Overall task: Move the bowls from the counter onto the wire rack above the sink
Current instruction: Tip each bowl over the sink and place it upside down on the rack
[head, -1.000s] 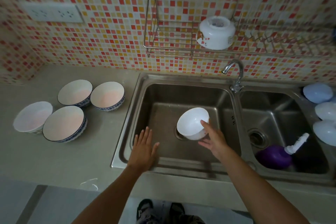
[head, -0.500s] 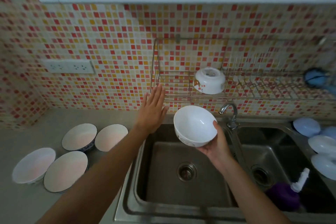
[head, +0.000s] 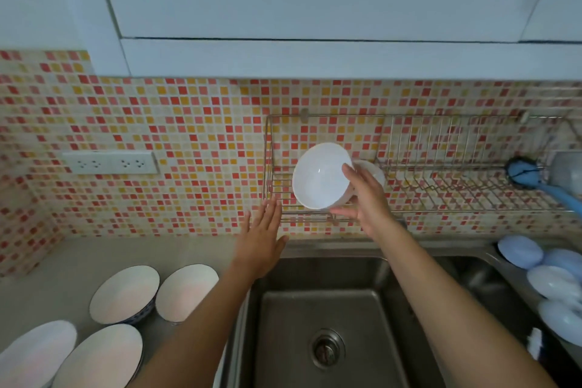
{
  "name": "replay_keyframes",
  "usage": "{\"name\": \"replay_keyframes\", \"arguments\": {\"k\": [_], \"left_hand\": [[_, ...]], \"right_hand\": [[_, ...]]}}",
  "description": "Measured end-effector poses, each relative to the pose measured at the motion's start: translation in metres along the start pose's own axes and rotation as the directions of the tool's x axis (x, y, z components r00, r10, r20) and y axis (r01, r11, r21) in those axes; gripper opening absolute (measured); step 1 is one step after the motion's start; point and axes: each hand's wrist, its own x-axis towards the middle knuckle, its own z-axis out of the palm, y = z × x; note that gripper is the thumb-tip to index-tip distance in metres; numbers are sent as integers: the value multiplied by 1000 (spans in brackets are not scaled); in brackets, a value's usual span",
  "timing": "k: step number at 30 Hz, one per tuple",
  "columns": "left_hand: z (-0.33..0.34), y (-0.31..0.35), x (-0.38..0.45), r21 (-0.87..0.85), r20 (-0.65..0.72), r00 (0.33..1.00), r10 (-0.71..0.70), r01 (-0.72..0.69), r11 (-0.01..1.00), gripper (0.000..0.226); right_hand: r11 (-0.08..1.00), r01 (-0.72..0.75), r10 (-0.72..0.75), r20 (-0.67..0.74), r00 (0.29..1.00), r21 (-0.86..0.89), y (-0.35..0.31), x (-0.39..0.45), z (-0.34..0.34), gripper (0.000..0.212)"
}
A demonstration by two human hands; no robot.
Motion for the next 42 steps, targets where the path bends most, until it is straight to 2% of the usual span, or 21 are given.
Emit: {"name": "replay_keyframes", "arguments": {"k": [3,5,7,11,14,17,19,30,33,35,38,40,42], "left_hand": [[0,-1,0,-34,-3,1000,-1,1,999,69],[2,-2,0,-26,2,1000,-1,1,1000,70],[3,-2,1,-24,5,1000,-1,1,1000,70],[4,-3,1,-40,3,1000,3,-3,999,71],[5,-3,1,-48,6,1000,-1,1,999,71],[3,-2,0,-65,12,1000,-3,4,998,71],[2,-1,0,-70,15,1000,-2,3,998,71],[1,2,-1,-81,21,1000,-17,19,997,71],[1,2,0,-65,28,999,-24,26,998,71],[2,3,0,-68,24,999,-26,28,997,71],[3,3,1,-69,27,999,-31,33,997,71],[3,4,1,-68,24,999,-33,34,997,71],[3,6,1,-66,22,999,-41,42,997,69]], "right_hand": [[923,194,-212,-20,977,-333,4,26,12,74],[746,330,-374,45,926,-579,8,39,18,80],[535,409,-451,160,878,-739,12,48,21,87],[208,480,-367,387,846,-852,16,64,27,94],[78,526,-298,484,823,-847,20,70,33,95],[14,530,-250,510,823,-848,29,75,36,96],[11,517,-239,500,832,-856,33,81,37,96],[116,553,-176,531,829,-825,39,89,35,69],[112,551,-121,539,834,-827,38,86,32,60],[110,526,-141,510,848,-843,40,78,30,59],[9,519,-189,509,840,-854,49,65,23,60],[-86,531,-150,537,830,-843,54,62,19,65],[-92,536,-81,543,836,-839,53,65,19,67]]}}
